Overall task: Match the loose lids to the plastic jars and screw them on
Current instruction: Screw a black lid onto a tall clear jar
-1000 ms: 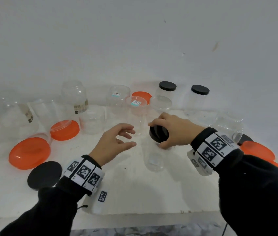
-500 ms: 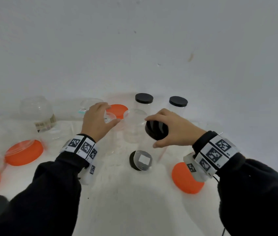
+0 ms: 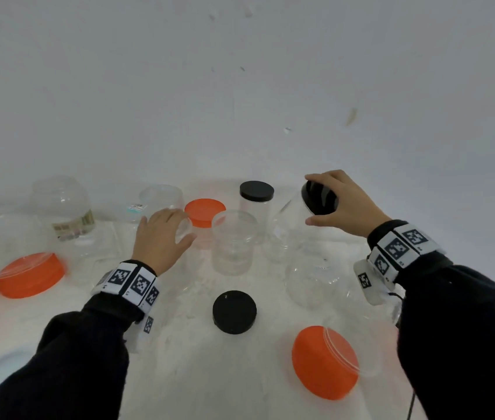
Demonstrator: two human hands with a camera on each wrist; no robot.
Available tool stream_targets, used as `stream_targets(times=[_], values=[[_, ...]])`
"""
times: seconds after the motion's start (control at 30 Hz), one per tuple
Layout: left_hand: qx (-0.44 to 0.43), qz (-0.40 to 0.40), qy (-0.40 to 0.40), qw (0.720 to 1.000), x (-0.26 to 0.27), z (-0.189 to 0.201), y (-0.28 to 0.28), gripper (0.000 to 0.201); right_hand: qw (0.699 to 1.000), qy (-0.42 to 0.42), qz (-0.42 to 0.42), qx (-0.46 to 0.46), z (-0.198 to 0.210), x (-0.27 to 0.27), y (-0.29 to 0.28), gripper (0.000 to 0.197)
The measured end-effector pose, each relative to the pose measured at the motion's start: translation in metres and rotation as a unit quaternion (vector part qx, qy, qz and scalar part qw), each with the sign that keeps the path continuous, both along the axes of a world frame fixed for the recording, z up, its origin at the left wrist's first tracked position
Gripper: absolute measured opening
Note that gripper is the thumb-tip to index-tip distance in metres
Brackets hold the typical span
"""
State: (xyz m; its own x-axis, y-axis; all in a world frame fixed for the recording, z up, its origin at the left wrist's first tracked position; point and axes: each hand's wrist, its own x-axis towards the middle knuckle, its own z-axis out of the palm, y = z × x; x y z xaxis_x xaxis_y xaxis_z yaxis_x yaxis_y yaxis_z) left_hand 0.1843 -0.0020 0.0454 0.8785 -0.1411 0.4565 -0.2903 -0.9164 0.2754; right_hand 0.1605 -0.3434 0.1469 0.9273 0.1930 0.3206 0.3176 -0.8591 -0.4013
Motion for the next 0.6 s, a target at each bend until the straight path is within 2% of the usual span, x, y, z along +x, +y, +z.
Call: stream_targets(times=[0.1,0.23,0.4,0.6], values=[[-0.011,-0.008,-0.011,1.000,-0.001,0.000,0.001,0.045,0.998,0.038,0.050,-0.026,-0.007,0.019,-0.007,0.078],[-0.021,-0.019,-0.009,1.000,-0.003,0.002,0.000,0.068,0.991,0.082,0.080,-0.071,-0.016,0.041,-0.009,0.078],[-0.031,-0.020,-0.005,0.999,-0.005,0.004,-0.002,0.069,0.972,0.120,0.093,-0.179,-0.026,0.057,-0.010,0.079],[-0.040,-0.010,0.000,0.999,-0.007,0.005,-0.004,0.070,0.964,0.152,0.082,-0.202,-0.031,0.065,-0.011,0.085]])
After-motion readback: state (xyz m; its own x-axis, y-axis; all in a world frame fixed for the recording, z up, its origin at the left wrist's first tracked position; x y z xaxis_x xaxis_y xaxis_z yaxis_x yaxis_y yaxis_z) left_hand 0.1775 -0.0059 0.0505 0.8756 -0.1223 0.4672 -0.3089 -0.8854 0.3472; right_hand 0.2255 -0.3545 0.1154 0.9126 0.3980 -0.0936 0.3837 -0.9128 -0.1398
